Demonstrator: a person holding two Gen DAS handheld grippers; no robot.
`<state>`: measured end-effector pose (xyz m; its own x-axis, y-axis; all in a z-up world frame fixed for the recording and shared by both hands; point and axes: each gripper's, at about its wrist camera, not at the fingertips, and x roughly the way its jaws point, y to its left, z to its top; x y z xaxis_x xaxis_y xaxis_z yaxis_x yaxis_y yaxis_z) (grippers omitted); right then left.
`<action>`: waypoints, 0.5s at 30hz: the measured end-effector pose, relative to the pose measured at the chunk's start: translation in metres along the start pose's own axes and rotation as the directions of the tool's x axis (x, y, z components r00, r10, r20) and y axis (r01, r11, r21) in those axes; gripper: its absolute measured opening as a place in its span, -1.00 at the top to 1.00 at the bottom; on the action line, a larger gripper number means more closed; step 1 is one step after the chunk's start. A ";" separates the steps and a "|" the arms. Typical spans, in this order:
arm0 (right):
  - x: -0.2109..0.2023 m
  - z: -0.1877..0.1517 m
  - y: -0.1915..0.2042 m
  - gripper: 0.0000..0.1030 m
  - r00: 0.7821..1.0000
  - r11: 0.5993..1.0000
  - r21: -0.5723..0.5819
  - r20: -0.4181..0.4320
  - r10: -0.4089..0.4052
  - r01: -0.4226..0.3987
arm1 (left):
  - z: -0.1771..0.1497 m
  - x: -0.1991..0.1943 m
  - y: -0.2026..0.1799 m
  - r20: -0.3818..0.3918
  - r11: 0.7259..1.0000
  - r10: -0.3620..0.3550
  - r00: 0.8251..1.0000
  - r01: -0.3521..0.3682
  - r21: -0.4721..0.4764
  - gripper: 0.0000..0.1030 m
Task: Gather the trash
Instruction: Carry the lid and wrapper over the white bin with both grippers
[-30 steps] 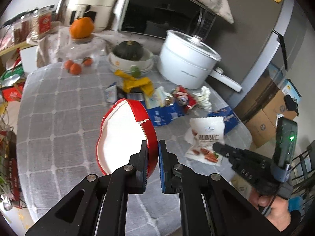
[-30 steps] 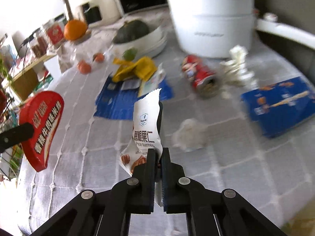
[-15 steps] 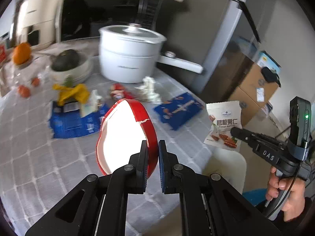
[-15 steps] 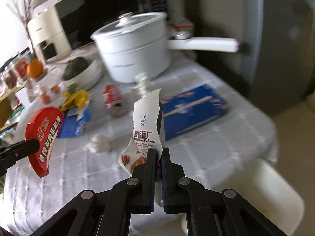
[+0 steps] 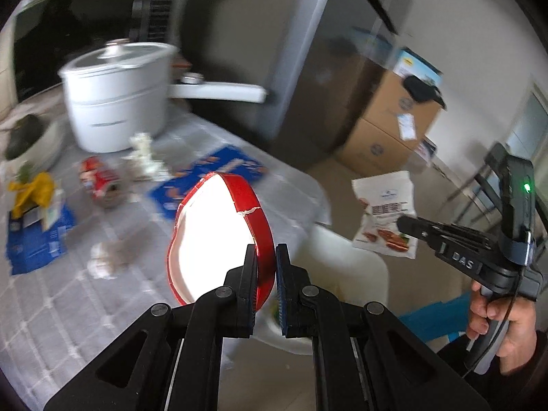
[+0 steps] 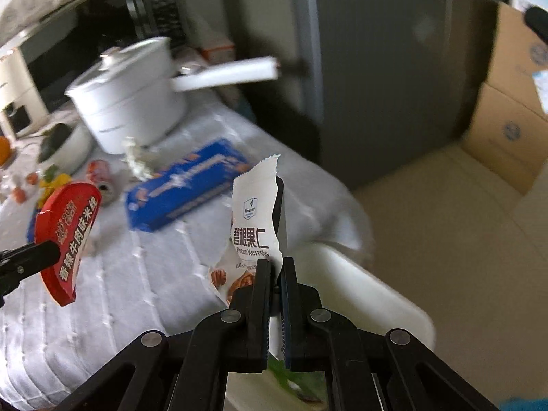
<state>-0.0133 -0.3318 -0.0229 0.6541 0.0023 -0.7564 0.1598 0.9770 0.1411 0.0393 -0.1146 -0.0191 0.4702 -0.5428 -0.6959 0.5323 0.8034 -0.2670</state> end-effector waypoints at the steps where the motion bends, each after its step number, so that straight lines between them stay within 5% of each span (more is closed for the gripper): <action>1: -0.001 -0.001 -0.006 0.92 1.000 1.000 0.006 -0.004 -0.007 0.007 | -0.001 0.007 -0.011 -0.010 1.000 -0.014 1.000 0.014 0.019 0.81; 15: -0.011 -0.022 -0.075 0.91 0.994 0.992 0.092 -0.078 -0.076 0.083 | -0.034 0.097 -0.104 -0.192 0.978 -0.070 0.979 0.105 0.182 0.80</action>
<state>-0.0492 -0.4001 -0.0389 0.5808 -0.0551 -0.8122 0.2806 0.9501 0.1362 0.0057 -0.2431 -0.0816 0.2881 -0.5404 -0.7906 0.6979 0.6838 -0.2131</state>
